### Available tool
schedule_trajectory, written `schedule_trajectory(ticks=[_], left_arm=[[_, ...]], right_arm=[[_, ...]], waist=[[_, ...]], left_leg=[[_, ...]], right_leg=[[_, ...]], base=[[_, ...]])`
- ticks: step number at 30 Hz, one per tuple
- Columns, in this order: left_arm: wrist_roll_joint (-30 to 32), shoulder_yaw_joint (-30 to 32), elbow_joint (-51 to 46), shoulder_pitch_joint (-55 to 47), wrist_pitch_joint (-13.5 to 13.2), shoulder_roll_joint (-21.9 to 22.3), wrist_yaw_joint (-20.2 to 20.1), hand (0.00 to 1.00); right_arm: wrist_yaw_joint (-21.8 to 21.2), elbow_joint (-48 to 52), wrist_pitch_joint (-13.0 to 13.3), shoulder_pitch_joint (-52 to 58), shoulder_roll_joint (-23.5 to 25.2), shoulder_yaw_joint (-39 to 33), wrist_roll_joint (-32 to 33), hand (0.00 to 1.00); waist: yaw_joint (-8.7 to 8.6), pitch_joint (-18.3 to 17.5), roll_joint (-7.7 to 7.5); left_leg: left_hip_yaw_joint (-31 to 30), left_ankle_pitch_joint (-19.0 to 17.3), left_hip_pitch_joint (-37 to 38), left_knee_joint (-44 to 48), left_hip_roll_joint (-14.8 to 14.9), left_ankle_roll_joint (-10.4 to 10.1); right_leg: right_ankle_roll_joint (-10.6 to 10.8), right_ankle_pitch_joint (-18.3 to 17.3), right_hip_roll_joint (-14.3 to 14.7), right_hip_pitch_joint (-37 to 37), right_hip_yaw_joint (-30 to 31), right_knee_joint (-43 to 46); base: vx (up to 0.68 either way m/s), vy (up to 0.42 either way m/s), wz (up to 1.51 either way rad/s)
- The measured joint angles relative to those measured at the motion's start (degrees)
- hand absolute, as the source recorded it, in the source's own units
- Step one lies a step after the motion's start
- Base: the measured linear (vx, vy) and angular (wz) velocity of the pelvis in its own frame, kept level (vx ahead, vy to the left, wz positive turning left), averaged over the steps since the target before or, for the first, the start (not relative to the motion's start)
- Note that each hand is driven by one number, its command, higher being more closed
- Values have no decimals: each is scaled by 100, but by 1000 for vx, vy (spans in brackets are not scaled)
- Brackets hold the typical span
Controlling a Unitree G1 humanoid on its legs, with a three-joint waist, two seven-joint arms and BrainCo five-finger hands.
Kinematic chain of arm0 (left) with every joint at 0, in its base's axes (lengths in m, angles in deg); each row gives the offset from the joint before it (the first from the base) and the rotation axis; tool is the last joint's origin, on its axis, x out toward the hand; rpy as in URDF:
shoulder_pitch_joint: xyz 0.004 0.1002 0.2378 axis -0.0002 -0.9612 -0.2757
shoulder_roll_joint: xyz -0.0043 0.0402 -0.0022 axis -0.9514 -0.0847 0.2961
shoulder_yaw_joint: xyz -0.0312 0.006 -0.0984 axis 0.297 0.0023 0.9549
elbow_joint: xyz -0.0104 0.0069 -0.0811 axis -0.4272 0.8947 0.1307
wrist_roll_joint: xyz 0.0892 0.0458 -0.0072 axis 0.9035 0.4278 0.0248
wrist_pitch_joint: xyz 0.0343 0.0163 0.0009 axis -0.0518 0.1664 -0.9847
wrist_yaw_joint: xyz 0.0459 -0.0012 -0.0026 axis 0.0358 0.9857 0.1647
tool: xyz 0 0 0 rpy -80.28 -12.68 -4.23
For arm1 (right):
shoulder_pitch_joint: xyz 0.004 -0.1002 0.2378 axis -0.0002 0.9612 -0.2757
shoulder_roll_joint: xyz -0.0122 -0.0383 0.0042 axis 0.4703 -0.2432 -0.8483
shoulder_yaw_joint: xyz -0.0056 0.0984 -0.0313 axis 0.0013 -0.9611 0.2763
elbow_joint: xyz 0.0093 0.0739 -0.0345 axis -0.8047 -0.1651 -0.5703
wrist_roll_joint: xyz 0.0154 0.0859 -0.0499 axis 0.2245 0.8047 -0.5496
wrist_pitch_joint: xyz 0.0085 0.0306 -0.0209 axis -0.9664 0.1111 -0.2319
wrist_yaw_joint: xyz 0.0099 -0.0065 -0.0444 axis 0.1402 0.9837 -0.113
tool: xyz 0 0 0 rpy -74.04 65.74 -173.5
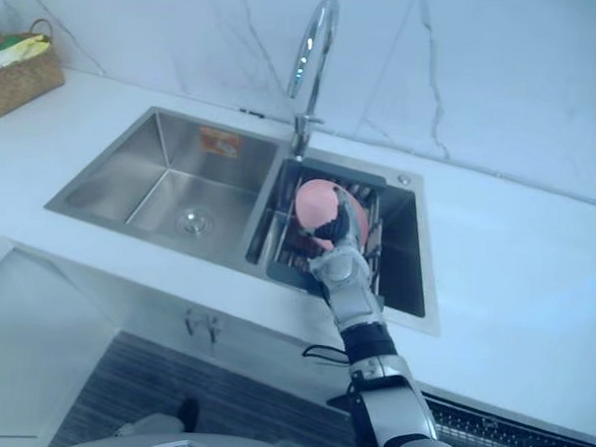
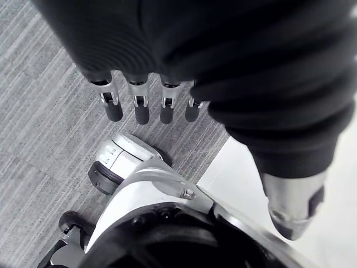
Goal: Walk over to the sink, pick up the cup, carry it to the dishwasher, place the cup inside the dishwasher, then close the dishwasher door
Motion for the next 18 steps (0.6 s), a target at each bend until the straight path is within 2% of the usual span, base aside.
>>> schedule_trajectory(ticks=[7, 11, 18], left_arm=[[4, -44, -6, -34, -25, -7, 12, 0], [1, -149, -23, -37, -14, -39, 17, 0], [0, -162, -36, -37, 26, -43, 17, 0]], right_arm=[[-113, 249, 204, 273, -37, -119, -30, 0], [-587, 250, 248, 303, -43, -114, -79, 0], [-1058, 249, 249, 302, -128, -58, -162, 0]], waist=[[-119, 2, 7], [-116, 2, 7], [-92, 2, 7]], left_leg=[[102, -28, 19, 2, 4, 39], [167, -58, 54, 3, 5, 53], [152, -55, 63, 3, 4, 57]], right_leg=[[62, 38, 1, -25, 94, -31], [64, 39, -1, -22, 148, -32], [60, 36, -1, -21, 133, -11]], base=[[15, -8, -9], [14, -5, -7], [-16, -2, 1]])
